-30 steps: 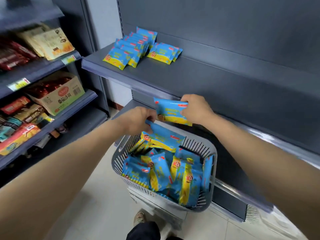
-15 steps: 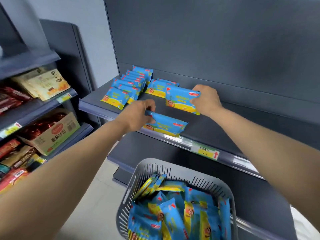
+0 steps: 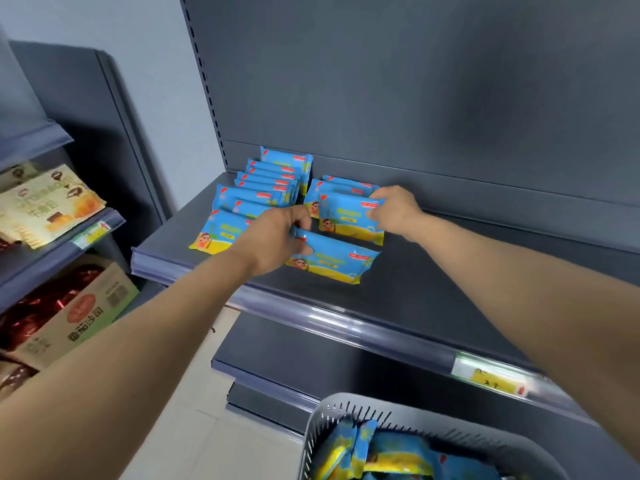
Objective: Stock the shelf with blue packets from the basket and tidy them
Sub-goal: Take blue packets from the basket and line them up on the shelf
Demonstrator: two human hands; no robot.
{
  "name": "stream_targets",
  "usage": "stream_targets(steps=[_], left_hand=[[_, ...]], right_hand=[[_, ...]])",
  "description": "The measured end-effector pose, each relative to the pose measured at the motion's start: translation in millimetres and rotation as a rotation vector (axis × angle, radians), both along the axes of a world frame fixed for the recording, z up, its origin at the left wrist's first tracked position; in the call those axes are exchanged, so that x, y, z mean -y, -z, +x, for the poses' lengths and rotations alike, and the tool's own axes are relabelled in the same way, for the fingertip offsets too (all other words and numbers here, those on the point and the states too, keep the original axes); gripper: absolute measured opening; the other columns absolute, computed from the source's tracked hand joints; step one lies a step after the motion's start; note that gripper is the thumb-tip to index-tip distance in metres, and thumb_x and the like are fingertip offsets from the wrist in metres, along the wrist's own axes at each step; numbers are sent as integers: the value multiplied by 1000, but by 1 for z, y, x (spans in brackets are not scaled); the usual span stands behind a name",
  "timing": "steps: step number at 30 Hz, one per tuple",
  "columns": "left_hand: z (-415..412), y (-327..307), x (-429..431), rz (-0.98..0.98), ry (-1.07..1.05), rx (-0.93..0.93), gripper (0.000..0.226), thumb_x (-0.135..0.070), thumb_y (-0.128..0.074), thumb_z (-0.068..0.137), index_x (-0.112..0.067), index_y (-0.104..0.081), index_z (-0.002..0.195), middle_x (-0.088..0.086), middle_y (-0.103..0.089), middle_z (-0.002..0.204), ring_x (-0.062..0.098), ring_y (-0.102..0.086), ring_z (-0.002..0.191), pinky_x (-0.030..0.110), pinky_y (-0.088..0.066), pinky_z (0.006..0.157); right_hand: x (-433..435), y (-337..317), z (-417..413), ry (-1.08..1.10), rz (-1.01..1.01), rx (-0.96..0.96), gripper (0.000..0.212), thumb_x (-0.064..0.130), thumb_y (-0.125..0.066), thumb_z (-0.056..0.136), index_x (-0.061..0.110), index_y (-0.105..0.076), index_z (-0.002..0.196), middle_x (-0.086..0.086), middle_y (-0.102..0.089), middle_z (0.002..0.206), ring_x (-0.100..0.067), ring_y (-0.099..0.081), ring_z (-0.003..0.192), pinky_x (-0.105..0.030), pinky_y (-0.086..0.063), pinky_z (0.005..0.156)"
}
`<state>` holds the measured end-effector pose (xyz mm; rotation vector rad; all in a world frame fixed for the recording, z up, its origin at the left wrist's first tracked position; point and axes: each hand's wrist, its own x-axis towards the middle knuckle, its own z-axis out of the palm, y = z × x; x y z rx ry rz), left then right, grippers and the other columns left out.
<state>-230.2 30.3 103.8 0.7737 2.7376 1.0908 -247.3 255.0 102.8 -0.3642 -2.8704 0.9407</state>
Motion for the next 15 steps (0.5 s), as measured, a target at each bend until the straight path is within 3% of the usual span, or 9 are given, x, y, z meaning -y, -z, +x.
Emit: stream_targets(steps=[3, 6, 11, 15], left_hand=[[-15, 5, -4, 5, -14, -23, 24, -8, -73, 75, -13, -51, 81, 2, -48, 79, 17, -41, 74, 28, -38, 66], [-29, 12, -10, -88, -67, -113, 22, -19, -73, 75, -25, -57, 88, 3, -50, 96, 21, -38, 97, 30, -33, 87], [-51, 20, -22, -201, -68, -257, 34, -27, -72, 77, -26, -63, 110, -6, -45, 89, 24, -32, 114, 28, -16, 98], [-64, 24, -31, -261, -83, -355, 37, -30, -69, 78, -22, -62, 114, -3, -49, 85, 24, -29, 113, 32, -11, 104]], right_hand=[[1, 5, -17, 39, -69, 5, 24, 4, -62, 82, 0, -66, 106, -13, -56, 99, -33, -62, 100, -45, -53, 87], [0, 11, -31, 91, -167, 12, 31, 4, -65, 80, 7, -65, 111, -13, -60, 110, -28, -63, 99, -42, -55, 86], [-4, 16, -45, 136, -301, 5, 41, 6, -66, 82, 10, -59, 122, -9, -55, 120, -23, -62, 100, -37, -55, 86], [-7, 16, -48, 124, -441, -25, 27, 6, -55, 91, 6, -63, 117, -8, -58, 106, -19, -59, 88, -31, -57, 75]])
